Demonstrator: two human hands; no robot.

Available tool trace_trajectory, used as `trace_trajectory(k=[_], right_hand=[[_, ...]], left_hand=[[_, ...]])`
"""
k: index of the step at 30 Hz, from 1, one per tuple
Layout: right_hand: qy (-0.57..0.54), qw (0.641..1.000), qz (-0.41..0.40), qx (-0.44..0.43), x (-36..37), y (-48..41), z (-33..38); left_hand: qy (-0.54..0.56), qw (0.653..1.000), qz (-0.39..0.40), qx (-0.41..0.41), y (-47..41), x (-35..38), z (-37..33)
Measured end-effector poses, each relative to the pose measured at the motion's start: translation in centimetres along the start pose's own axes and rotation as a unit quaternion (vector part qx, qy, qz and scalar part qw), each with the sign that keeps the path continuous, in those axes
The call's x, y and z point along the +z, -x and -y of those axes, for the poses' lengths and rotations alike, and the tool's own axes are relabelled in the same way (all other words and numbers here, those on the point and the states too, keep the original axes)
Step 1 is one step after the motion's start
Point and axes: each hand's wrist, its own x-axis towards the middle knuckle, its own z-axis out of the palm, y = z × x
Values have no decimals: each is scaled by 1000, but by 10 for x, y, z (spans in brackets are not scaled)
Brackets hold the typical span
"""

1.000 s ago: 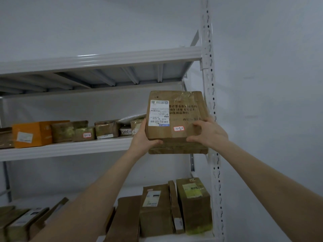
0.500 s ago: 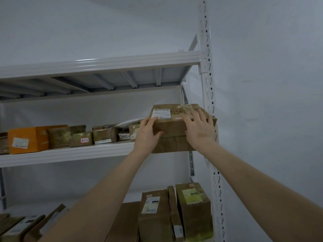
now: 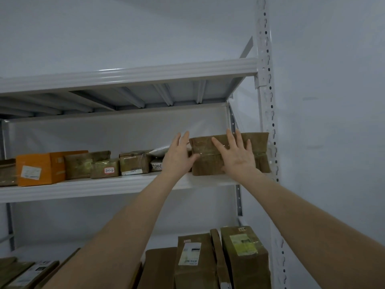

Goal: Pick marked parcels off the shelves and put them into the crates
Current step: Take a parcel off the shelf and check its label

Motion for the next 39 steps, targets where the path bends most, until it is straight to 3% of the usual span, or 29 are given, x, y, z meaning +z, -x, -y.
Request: trace_trajectory(k=[6, 14, 18, 22, 25, 29, 32, 39], right_hand=[[14, 1000, 7, 15, 24, -23, -7], [-8, 999, 44, 30, 41, -39, -25], [-39, 998, 34, 41, 48, -36, -27], [-72, 996, -38, 21, 42, -35, -7], [-85, 992, -93, -27, 31, -39, 19], [-90, 985, -130, -68, 20, -56, 56], [-71, 990, -111, -48, 23, -75, 76], [-28, 999, 16, 27, 47, -96, 88]], left_hand=[[-191, 970, 51, 139, -10, 24, 11], [-173, 971, 120, 114, -33, 66, 14], [-119, 984, 87, 105, -25, 63, 19], [-124, 986, 20, 109, -14, 49, 41], [-126, 989, -32, 63, -19, 28, 70], [-159, 986, -45, 20, -41, -3, 108], [-200, 979, -7, 37, -56, -12, 133], [-289, 951, 43, 98, -80, 4, 165]])
